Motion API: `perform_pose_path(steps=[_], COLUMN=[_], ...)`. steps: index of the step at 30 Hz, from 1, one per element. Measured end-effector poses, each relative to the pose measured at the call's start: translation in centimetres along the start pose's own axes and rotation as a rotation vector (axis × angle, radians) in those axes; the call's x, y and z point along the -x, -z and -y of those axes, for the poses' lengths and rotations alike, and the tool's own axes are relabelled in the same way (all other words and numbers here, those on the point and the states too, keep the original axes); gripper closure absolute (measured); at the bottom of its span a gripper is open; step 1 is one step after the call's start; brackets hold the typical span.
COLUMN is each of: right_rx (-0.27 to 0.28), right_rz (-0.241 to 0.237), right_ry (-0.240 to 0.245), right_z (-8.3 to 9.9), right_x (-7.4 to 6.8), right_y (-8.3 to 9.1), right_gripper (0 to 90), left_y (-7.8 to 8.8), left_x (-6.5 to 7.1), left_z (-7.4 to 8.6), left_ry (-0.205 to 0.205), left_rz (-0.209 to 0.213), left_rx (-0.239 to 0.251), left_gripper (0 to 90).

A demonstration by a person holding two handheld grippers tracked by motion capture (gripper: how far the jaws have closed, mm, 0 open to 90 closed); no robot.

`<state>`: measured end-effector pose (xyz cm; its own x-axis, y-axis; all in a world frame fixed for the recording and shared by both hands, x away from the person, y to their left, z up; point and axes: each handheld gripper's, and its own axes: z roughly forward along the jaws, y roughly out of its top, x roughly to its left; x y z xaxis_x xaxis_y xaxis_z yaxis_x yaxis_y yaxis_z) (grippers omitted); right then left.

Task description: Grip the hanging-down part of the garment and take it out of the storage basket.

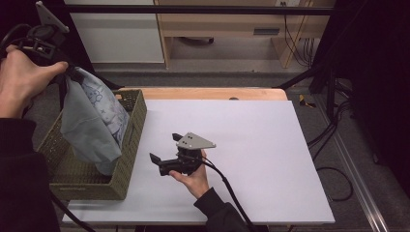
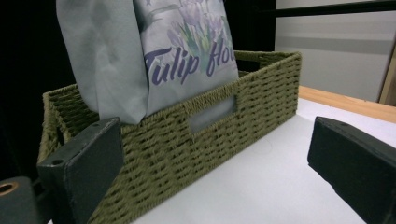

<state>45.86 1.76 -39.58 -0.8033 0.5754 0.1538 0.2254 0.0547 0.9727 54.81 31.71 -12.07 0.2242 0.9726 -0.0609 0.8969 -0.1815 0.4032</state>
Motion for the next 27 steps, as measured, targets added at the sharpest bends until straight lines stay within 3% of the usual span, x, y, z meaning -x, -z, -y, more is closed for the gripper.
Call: perform_pose_path(steps=[11, 27], right_rx=[0.009, -0.063], right_rz=[-0.033, -0.072], right_ry=[0.012, 0.031], right_z=[-0.9, -1.1], right_x=[-1.3, -3.3], right_y=[-3.5, -9.1], right_gripper=[5.9, 9.5], left_y=[-0.2, -0.4], left_x=[-0.4, -0.2], left_z=[0.2, 0.1], left_ry=[0.004, -0.004], left_rz=[0.009, 0.009], left_rx=[0.0, -0.003], left_gripper=[84.9, 84.9])
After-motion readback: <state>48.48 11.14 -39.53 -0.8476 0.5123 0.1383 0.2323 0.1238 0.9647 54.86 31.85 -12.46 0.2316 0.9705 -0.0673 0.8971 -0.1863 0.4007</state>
